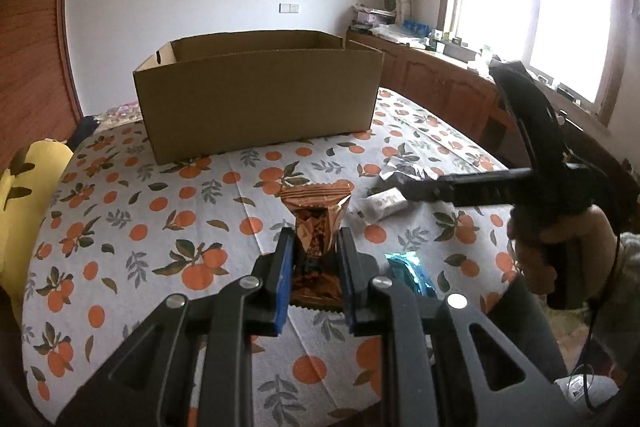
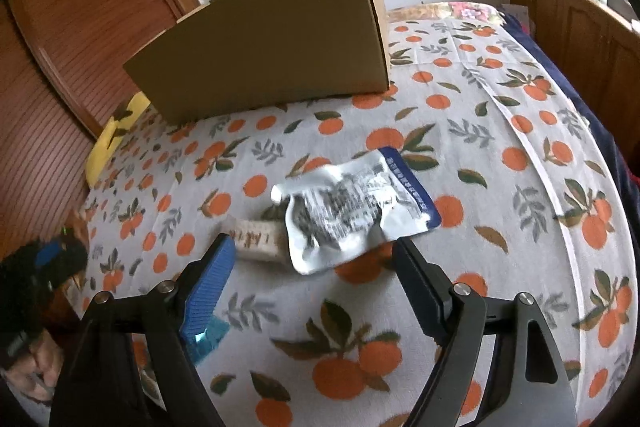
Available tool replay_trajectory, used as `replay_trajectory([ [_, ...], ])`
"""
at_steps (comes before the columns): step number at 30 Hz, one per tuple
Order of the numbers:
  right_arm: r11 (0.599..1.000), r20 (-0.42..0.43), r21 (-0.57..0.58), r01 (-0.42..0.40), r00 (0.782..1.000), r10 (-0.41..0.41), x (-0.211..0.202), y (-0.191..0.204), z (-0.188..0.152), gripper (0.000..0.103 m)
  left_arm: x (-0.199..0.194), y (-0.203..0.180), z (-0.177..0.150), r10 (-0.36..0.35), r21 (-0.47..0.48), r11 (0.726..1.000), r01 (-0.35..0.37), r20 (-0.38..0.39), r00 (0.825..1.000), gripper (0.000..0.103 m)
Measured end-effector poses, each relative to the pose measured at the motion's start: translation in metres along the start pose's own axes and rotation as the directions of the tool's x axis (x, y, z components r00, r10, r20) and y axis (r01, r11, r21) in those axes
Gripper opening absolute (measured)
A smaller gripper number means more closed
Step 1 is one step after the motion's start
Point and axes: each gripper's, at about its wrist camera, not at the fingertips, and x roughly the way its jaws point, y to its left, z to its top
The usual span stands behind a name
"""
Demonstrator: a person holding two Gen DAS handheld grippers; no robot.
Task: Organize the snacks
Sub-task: 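Grasp the gold wrapper with left tool while right tool grasps blue-edged silver packet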
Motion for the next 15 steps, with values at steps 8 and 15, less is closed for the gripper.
replay_trajectory([
  [8,0.998,-0.025,-0.025,0.063,0.998,-0.064,0.019,0.001,0.023,0.082,0.005,0.004,-0.007,-0.018,-0.036,0.999,0.017,-0.008,1.000,0.018],
  [15,0.972,-0.023,-0.125,0.198,0.979,-0.202,0.036,0.011,0.030,0.071,0.005,0.005,-0.008,-0.016,-0.040,0.999,0.016,-0.007,1.000,0.018],
])
